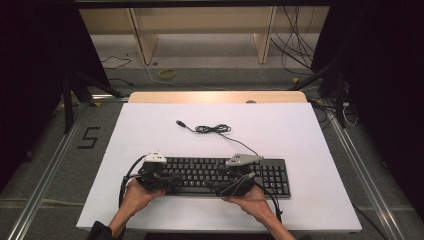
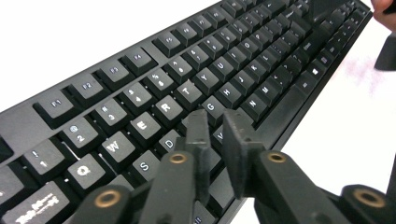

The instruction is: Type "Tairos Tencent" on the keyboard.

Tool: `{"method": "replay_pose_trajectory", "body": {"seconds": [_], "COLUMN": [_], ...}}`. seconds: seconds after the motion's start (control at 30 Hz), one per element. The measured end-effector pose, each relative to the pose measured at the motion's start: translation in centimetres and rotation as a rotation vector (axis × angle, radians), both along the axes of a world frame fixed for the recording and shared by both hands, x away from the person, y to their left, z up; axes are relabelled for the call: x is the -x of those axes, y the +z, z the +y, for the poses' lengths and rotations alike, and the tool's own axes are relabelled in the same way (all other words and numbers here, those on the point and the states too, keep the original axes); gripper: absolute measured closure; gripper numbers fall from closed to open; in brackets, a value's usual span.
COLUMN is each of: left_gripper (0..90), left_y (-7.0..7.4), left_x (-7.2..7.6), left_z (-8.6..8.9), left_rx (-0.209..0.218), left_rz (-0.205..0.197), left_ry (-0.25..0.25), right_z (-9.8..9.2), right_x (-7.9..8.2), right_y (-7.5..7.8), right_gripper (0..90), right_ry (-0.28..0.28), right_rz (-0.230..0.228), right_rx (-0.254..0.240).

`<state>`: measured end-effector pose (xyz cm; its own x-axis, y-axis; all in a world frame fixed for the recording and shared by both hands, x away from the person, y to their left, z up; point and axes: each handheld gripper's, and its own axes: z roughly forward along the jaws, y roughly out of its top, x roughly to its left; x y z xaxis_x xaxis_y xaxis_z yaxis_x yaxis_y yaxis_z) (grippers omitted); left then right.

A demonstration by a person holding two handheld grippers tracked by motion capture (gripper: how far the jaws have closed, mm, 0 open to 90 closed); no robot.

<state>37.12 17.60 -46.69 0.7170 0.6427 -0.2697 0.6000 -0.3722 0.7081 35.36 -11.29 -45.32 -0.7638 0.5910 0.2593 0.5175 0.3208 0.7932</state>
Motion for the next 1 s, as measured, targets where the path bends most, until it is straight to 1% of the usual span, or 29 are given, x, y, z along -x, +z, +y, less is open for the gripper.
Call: {"method": "replay_pose_trajectory", "body": {"seconds": [0.1,0.2,0.3,0.47,0.53,0.63,0.7,0.83,1.0], "left_gripper": [73.8,68.1,61.4,52.8,49.8,46.3,43.4,37.5,34.5], "left_y": [0.2,0.3,0.4,0.7,0.8,0.8,0.8,0.8,1.0], "left_x": [0.0,-0.1,-0.2,-0.4,-0.5,-0.6,-0.7,-0.9,-1.1], "left_z": [0.2,0.3,0.5,0.9,1.1,1.2,1.3,1.4,1.7], "left_rx": [0.006,0.02,0.03,0.04,0.038,0.034,0.041,0.039,0.045], "left_rz": [0.001,-0.001,0.004,0.007,0.007,0.007,0.008,-0.002,-0.002], "left_ry": [0.001,0.014,0.032,0.07,0.08,0.094,0.106,0.125,0.145], "right_z": [0.0,0.0,0.1,0.1,0.2,0.2,0.2,0.3,0.3], "right_x": [0.0,0.0,0.0,0.1,0.1,0.1,0.1,0.1,0.1], "right_y": [0.0,0.0,0.0,-0.1,-0.1,-0.1,-0.2,-0.2,-0.3], "right_gripper": [31.5,31.5,31.4,31.3,31.2,31.1,31.0,30.8,30.7], "right_ry": [0.001,0.001,0.004,0.006,0.007,0.008,0.008,0.009,0.013], "right_rz": [0.003,0.004,0.004,0.005,0.003,0.004,0.004,0.004,0.005], "right_rx": [0.002,0.0,-0.001,0.0,-0.001,0.001,0.003,0.0,0.0]}}
